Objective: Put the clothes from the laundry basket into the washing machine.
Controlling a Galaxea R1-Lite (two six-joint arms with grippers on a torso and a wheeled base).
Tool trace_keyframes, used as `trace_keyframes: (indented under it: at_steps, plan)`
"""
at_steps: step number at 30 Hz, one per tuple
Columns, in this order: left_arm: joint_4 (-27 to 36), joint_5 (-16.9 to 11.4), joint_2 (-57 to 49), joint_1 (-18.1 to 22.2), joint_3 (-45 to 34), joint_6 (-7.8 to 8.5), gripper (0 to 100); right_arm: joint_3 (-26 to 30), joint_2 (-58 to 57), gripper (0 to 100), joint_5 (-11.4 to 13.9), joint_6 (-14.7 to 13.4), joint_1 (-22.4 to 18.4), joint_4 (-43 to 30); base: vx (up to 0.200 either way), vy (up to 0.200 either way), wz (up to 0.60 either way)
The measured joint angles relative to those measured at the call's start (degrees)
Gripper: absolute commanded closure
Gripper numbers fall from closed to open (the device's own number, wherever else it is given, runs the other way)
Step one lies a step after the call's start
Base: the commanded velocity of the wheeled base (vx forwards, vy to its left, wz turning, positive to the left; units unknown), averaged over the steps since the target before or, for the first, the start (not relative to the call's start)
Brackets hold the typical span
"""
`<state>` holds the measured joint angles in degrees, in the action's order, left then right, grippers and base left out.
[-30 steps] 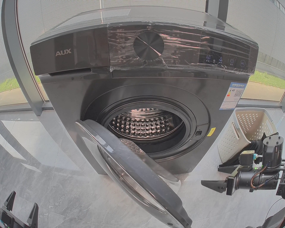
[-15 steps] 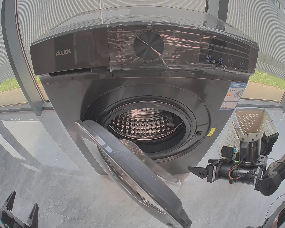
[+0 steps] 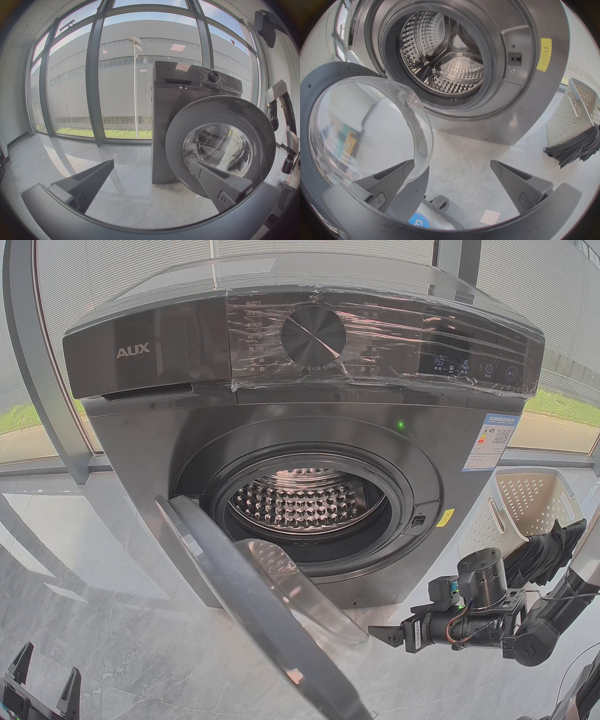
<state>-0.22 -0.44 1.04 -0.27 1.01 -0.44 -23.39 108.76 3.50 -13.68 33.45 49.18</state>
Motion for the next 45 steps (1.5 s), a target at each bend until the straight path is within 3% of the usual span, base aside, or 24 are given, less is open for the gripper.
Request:
trace_keyframes:
  at_steps: [8, 13, 22, 30, 45]
  plan:
    - [0.0, 0.0, 0.0, 0.0, 0.0, -0.05, 0, 0.5, 0.8, 0, 0.4, -0.9, 3.5, 0.9, 0.000, 0.000, 0.00]
    - [0.0, 0.0, 0.0, 0.0, 0.0, 0.00, 0, 0.1, 1.0, 0, 0.1, -0.7, 3.2, 4.4, 0.000, 0.000, 0.00]
    - [0.0, 0.0, 0.0, 0.0, 0.0, -0.02, 0, -2.6, 2.7, 0, -1.1, -0.6, 1.6, 4.6, -0.200, 0.000, 0.00]
    - [0.0, 0.0, 0.0, 0.0, 0.0, -0.05, 0, -4.9, 5.4, 0, -1.5, -0.5, 1.6, 4.7, 0.000, 0.000, 0.00]
    - [0.0, 0.0, 0.0, 0.0, 0.0, -0.07, 0, -5.0, 6.6, 0, -1.0, -1.7, 7.4, 6.9, 0.000, 0.000, 0.00]
